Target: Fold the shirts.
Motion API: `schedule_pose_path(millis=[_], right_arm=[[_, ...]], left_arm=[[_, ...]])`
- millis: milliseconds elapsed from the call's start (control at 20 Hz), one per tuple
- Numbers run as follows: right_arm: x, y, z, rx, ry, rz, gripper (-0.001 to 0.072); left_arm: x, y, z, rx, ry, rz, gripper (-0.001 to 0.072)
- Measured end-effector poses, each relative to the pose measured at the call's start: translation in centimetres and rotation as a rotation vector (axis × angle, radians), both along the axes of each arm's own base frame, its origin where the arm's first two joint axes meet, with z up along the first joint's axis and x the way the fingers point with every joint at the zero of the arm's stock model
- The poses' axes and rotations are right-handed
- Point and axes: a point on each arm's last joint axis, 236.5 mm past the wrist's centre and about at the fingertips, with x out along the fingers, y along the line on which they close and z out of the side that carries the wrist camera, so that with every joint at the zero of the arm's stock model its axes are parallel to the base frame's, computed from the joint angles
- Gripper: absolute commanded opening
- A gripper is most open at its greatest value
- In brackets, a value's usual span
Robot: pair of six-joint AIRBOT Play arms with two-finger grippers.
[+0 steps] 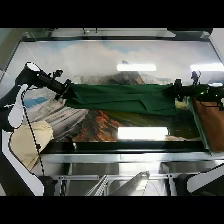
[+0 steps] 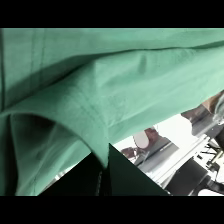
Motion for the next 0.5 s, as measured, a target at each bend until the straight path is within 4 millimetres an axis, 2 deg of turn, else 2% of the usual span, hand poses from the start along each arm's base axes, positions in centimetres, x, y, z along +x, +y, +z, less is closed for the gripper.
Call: schedule_pose_path(millis=[100,250,400,500], right_arm=[[0.0,0.0,0.0,0.003,0.003,0.0,0.0018],[-0.1,0.1,0.0,0.006,0.006,0.0,0.0018],[-0.1,0.1,0.0,0.007,0.006,0.001,0.0018],[-0.1,0.1,0.0,0.007,0.006,0.001,0.0018]], left_arm=[[0.6,-0.5,0.4,-0.017,-0.032,-0.001,0.0024],[3.2,-0.8,2.8,-0.097,-0.127,0.054,0.0024],[6.3,0.1,4.9,-0.138,-0.21,0.155,0.0024],[7.9,0.8,5.0,-0.139,-0.227,0.228,0.0022]])
